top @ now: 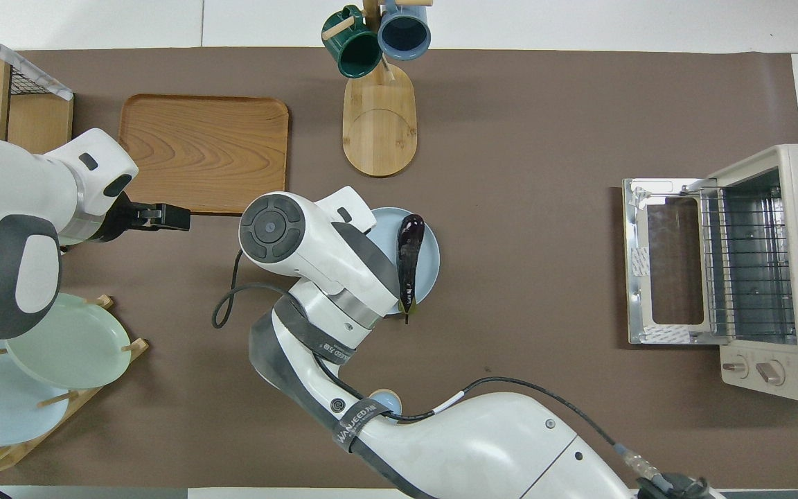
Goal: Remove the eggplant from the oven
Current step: 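Carry the plate to the table center and release it with the right gripper, then reach the left gripper to the eggplant while the right gripper withdraws, then grasp the eggplant with the left gripper and lift it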
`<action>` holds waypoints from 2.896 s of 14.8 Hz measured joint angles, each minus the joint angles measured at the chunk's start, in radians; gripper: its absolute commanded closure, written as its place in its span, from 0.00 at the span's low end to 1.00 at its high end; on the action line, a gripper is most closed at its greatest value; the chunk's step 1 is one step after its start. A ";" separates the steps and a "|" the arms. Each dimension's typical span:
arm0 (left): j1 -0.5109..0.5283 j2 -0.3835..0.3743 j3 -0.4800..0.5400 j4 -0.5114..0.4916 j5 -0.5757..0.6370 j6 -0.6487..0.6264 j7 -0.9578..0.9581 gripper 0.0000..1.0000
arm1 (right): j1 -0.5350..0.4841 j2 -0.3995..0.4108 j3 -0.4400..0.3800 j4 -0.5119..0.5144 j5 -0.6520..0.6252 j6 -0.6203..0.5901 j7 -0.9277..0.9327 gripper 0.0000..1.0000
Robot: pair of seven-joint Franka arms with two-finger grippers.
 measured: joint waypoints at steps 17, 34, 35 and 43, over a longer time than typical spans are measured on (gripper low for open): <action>-0.154 0.020 -0.020 0.019 -0.059 0.028 -0.200 0.00 | -0.453 -0.358 -0.020 -0.437 -0.072 -0.128 -0.565 1.00; -0.543 0.409 -0.024 0.139 0.040 0.292 -0.432 0.12 | -0.620 -0.503 0.009 -0.814 -0.268 0.040 -0.699 1.00; -0.544 0.409 -0.024 0.139 0.040 0.293 -0.432 0.24 | -0.623 -0.517 0.011 -0.784 -0.268 -0.011 -0.738 1.00; -0.540 0.409 -0.012 0.140 0.041 0.298 -0.432 1.00 | -0.793 -0.670 0.001 -0.687 -0.287 -0.182 -1.024 1.00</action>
